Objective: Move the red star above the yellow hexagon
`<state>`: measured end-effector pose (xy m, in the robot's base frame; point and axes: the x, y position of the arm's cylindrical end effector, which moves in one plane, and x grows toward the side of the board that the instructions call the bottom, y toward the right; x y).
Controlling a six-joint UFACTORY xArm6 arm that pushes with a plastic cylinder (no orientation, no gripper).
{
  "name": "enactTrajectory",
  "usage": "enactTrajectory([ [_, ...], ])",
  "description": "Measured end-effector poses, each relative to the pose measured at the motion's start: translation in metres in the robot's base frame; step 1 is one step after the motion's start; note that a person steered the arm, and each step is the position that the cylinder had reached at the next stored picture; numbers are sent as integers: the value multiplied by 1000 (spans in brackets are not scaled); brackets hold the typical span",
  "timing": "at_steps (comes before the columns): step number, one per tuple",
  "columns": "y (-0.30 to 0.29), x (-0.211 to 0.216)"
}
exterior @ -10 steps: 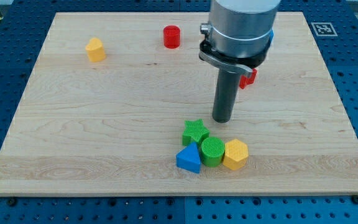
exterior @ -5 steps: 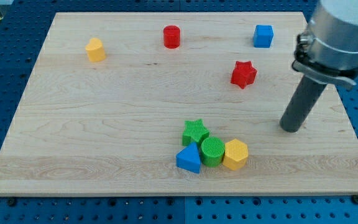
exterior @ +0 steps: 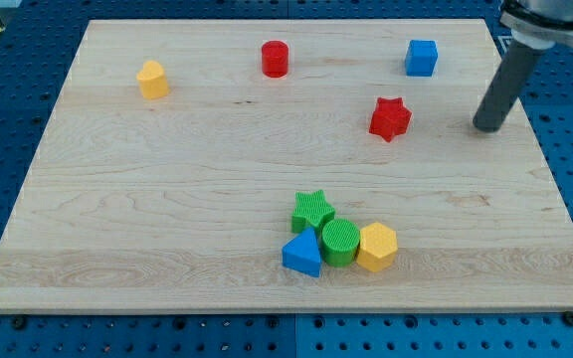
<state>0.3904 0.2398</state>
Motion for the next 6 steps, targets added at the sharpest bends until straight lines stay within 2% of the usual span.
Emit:
enactTrajectory([
  [2, -61, -27],
  [6, -81, -27],
])
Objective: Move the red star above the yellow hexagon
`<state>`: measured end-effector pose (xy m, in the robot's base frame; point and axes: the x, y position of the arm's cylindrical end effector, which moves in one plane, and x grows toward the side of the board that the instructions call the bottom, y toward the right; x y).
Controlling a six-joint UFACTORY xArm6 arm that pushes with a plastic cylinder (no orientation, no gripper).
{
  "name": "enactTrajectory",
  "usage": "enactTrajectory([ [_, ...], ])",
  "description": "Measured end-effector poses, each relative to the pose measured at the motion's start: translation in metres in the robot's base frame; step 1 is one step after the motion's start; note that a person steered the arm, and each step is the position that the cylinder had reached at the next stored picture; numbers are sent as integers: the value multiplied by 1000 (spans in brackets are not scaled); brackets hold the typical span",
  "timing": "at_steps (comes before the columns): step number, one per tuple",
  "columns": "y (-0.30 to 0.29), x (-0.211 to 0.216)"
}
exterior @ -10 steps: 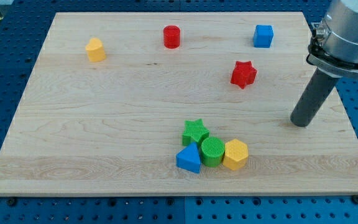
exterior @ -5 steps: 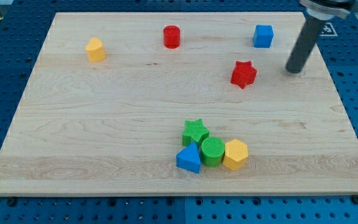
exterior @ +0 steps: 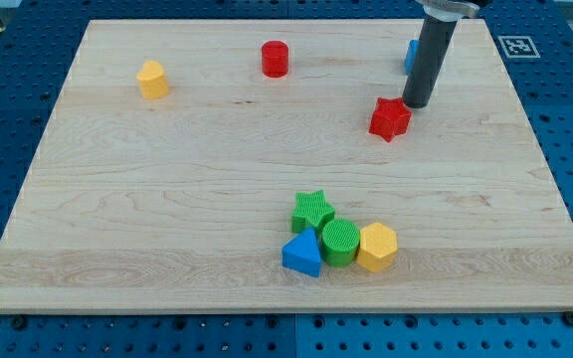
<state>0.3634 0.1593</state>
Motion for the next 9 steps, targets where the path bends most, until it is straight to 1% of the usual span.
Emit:
enactTrajectory([
  [3, -22, 31],
  [4, -52, 25],
  [5, -61, 13],
  [7, -64, 13],
  [8, -79, 24],
  [9, -83, 25],
])
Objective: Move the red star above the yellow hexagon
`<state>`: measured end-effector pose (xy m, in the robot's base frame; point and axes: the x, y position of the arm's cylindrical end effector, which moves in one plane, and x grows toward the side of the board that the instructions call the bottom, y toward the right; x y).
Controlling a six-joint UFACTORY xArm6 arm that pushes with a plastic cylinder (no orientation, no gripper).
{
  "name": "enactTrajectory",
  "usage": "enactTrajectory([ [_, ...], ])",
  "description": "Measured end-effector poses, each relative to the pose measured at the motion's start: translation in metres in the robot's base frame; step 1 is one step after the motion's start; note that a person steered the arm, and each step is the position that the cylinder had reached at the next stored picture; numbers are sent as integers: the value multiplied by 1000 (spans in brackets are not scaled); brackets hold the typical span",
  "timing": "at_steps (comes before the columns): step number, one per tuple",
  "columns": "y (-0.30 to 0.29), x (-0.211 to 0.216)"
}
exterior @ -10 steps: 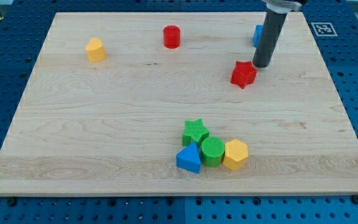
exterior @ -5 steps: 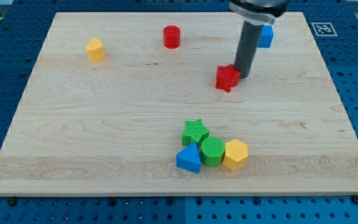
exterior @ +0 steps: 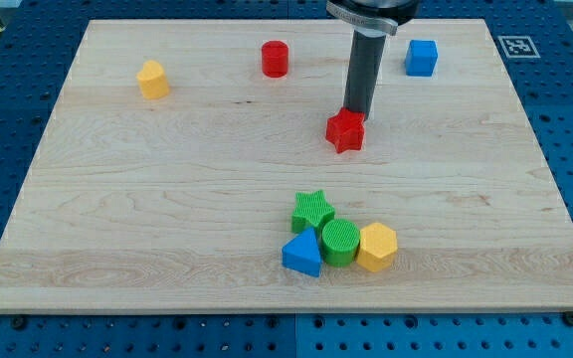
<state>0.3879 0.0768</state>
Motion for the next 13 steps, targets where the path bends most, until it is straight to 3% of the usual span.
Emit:
enactTrajectory([
  [2, -26, -16],
  [5, -26, 2],
  [13, -11, 86],
])
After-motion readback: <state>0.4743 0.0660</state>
